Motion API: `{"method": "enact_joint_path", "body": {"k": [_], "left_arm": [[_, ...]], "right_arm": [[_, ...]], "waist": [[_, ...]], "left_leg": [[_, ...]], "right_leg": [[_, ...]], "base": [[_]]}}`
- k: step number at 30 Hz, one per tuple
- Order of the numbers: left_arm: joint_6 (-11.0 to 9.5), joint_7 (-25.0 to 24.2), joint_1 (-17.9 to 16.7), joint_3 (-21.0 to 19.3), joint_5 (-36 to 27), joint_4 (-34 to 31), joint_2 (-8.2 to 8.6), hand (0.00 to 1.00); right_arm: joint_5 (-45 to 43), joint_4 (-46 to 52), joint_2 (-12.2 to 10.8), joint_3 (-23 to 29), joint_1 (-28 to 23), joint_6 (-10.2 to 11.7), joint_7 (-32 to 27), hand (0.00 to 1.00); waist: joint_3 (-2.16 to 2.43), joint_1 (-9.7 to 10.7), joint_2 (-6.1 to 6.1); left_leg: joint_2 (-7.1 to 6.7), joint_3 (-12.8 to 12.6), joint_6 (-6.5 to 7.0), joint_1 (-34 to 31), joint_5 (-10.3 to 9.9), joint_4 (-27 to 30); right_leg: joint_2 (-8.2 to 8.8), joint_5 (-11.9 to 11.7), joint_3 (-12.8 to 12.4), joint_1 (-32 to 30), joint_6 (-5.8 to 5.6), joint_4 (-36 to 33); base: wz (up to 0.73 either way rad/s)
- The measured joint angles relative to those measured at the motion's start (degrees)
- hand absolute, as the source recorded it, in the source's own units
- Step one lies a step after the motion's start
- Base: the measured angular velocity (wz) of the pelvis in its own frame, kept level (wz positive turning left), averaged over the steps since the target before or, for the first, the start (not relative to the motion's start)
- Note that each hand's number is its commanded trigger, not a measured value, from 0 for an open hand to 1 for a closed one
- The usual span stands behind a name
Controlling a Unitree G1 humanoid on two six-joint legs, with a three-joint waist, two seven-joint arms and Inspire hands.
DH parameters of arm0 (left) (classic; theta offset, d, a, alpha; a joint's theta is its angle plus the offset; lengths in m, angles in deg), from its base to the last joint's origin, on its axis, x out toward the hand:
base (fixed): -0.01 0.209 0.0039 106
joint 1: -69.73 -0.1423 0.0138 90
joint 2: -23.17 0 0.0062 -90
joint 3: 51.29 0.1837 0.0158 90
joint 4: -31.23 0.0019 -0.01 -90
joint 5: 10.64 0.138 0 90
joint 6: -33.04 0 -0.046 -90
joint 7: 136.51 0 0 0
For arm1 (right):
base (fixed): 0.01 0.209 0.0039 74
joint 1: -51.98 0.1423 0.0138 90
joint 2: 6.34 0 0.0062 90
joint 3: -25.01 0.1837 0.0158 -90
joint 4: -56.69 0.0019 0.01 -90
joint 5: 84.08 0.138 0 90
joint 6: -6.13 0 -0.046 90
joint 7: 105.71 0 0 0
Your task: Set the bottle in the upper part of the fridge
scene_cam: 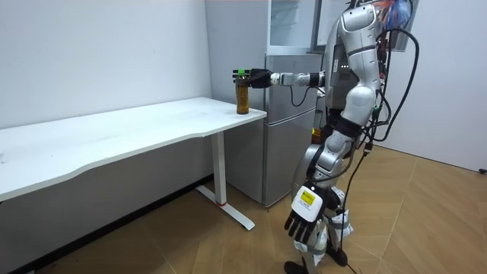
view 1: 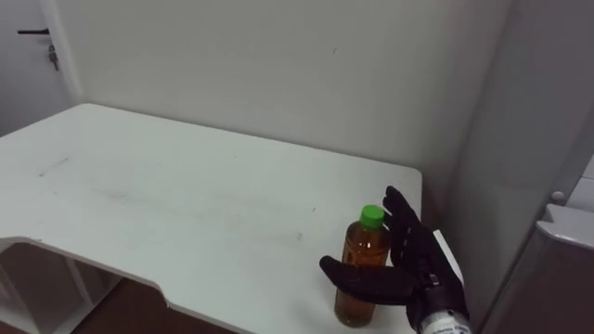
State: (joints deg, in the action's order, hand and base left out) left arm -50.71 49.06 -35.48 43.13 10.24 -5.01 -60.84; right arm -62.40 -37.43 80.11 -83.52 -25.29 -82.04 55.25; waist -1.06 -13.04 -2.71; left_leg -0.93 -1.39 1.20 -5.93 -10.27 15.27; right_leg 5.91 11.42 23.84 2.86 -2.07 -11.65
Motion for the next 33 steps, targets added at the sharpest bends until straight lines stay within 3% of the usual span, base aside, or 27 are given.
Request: {"method": "enact_joint_path", "body": {"k": [16,33], "left_arm": [[2.57,0.00,-0.89,1.43,-0.04,-1.13,-0.01,0.00],[2.62,0.00,-1.92,2.09,-1.27,-1.36,-0.04,0.00]], "right_arm": [[0.02,-4.54,-0.17,-2.73,0.15,-1.27,-3.34,0.00],[1.22,-9.22,-1.36,-2.73,0.15,-1.27,-6.12,0.00]], "waist": [[0.53,0.02,0.14],[0.29,-0.03,0.80]], "left_leg": [[0.02,0.54,0.00,0.15,0.04,0.44],[-0.21,0.77,0.10,-0.16,0.68,0.50]], "right_leg": [[0.06,0.00,0.27,0.11,-0.01,-1.05],[0.19,-0.02,0.49,0.02,0.12,-0.92]], "base": [[0.00],[0.00]]}}
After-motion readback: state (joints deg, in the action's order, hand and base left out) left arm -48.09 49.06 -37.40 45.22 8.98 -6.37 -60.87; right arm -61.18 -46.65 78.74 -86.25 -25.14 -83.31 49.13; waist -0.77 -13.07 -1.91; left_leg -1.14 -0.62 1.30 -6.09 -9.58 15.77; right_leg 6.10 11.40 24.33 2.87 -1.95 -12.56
